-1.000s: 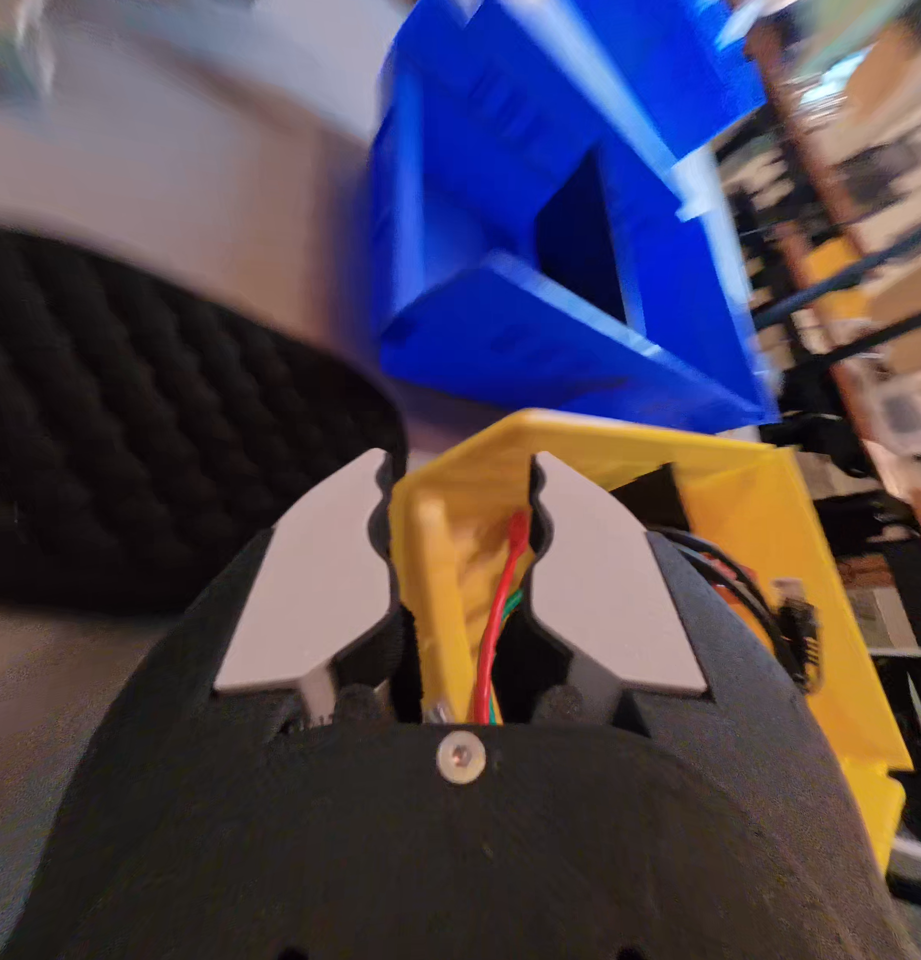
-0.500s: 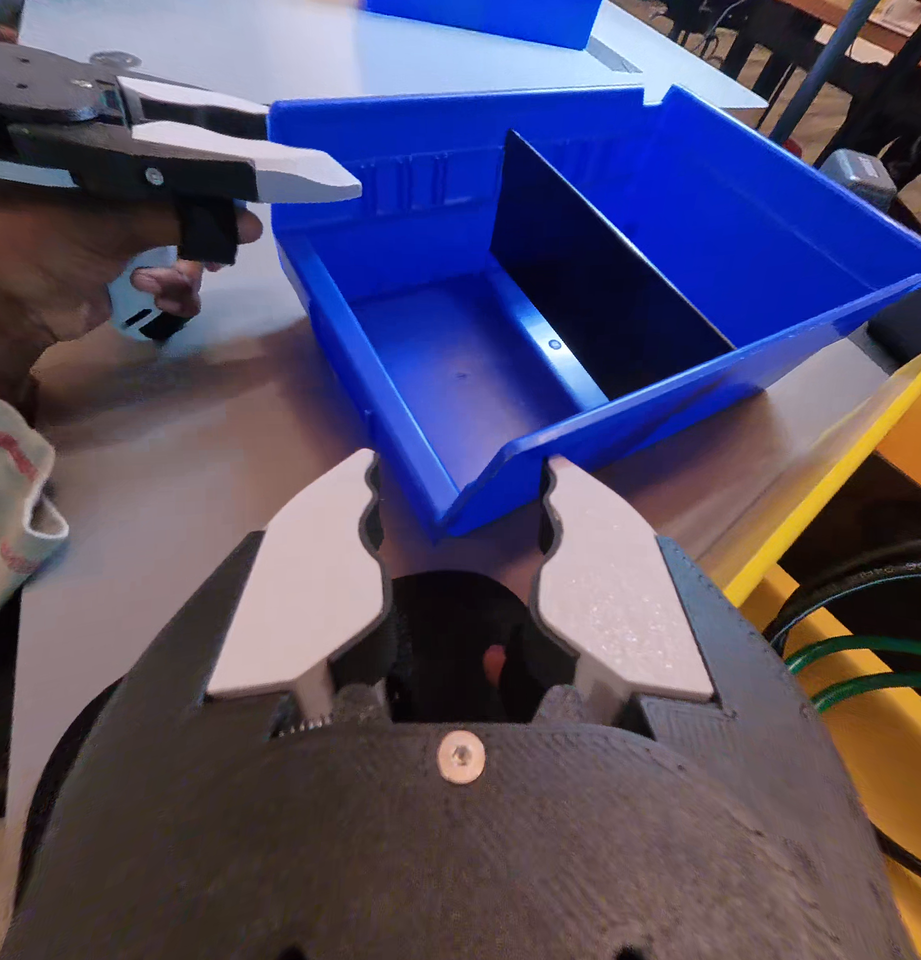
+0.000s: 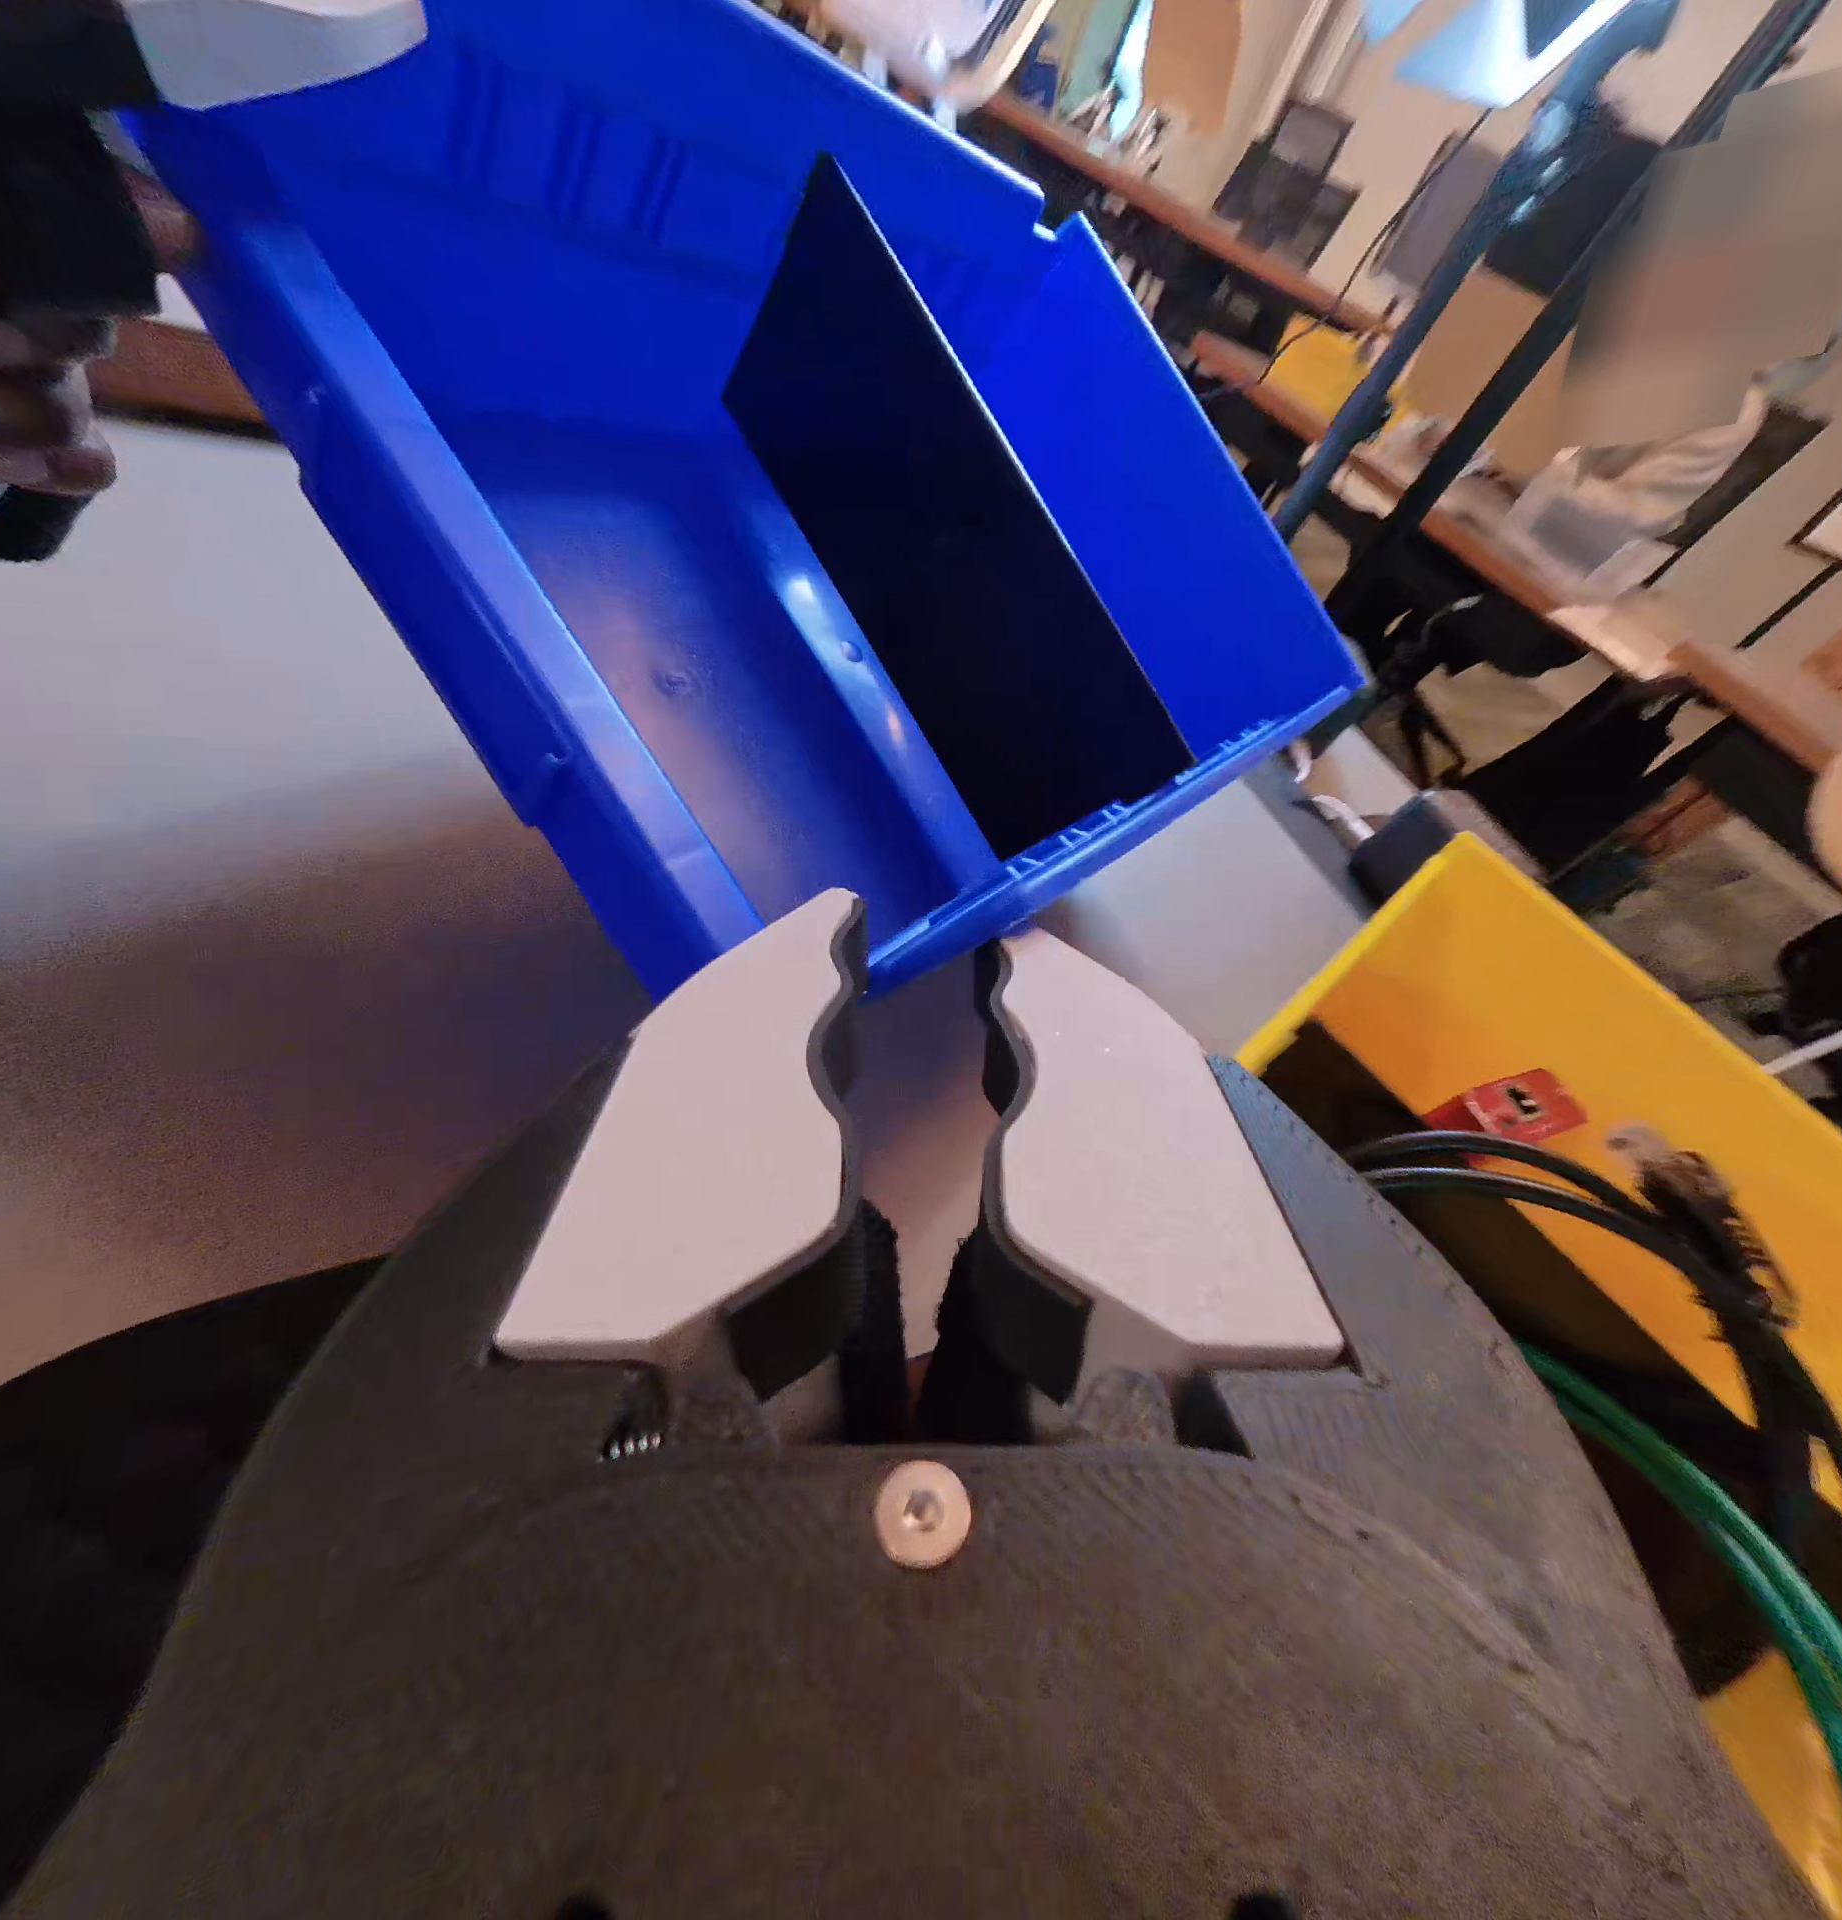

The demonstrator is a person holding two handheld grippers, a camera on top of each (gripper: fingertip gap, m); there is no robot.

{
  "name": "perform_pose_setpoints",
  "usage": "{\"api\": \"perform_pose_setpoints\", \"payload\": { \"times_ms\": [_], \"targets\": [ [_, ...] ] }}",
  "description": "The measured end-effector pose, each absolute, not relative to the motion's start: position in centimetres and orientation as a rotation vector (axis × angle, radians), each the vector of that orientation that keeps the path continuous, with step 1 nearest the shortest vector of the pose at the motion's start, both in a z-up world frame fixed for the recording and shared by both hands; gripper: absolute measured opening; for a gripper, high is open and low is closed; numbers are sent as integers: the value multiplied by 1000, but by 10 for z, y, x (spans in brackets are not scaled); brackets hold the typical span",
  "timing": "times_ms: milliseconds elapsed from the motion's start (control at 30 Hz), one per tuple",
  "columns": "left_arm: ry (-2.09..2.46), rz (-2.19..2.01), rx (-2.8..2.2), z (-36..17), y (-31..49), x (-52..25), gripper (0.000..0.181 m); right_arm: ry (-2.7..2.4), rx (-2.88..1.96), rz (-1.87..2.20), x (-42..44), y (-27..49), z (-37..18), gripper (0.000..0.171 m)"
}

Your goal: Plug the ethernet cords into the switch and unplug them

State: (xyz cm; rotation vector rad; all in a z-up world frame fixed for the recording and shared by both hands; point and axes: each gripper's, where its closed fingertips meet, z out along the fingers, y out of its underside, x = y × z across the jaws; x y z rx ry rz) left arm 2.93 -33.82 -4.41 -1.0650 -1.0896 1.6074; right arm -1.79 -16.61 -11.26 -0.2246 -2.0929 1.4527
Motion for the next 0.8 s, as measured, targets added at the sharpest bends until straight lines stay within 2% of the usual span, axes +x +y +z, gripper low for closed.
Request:
{"api": "perform_pose_setpoints", "payload": {
  "times_ms": [200, 433, 600, 800],
  "targets": [
    [-861, 1611, -885, 14, -277, 52, 6, -1831, -201, 1483, -7, -106, -50, 18],
    [-637, 1504, -835, 58, -161, 41, 7, -1623, -317, 1374, 1, 19, 0, 17],
    [-548, 1330, -949, 59, -55, 4, 7, -1574, -493, 1256, 1, 127, -4, 17],
    [-547, 1128, -1140, 22, 57, -45, 6, -1611, -736, 1114, -5, 231, -45, 17]
  ]
}}
